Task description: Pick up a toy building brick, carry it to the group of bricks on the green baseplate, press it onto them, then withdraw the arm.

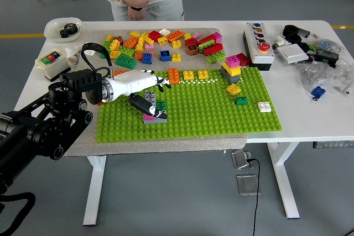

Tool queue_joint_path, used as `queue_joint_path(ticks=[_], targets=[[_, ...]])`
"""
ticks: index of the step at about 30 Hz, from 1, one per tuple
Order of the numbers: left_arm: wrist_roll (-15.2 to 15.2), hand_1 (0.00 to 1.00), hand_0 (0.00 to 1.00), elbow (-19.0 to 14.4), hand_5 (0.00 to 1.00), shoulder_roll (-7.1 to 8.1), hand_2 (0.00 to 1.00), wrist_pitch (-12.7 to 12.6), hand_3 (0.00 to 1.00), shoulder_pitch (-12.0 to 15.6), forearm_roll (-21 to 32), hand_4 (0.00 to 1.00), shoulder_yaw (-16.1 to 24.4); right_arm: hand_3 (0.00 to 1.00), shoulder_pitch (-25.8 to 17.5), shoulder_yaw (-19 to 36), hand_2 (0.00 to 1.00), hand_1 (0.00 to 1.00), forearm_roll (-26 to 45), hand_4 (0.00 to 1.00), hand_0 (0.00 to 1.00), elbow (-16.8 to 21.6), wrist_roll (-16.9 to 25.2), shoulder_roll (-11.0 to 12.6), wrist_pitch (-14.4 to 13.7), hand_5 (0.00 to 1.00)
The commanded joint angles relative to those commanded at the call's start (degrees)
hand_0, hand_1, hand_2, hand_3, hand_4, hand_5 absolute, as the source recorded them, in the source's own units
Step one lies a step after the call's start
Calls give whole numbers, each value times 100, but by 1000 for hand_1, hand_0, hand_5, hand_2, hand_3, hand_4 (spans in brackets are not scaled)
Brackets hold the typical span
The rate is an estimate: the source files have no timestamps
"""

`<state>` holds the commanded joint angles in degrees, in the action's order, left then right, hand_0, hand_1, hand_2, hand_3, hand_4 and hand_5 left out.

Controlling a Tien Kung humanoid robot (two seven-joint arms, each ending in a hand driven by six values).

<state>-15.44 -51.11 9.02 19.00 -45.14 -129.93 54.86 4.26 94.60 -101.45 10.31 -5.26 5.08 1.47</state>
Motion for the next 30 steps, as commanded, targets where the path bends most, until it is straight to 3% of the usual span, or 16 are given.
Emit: queue_joint_path(ticks=[30], targets=[[22, 919, 998, -139, 715, 178, 756, 194, 856, 109, -7, 998, 119, 636, -27, 16, 681, 640, 12, 856, 746, 0, 2, 0, -8, 572]])
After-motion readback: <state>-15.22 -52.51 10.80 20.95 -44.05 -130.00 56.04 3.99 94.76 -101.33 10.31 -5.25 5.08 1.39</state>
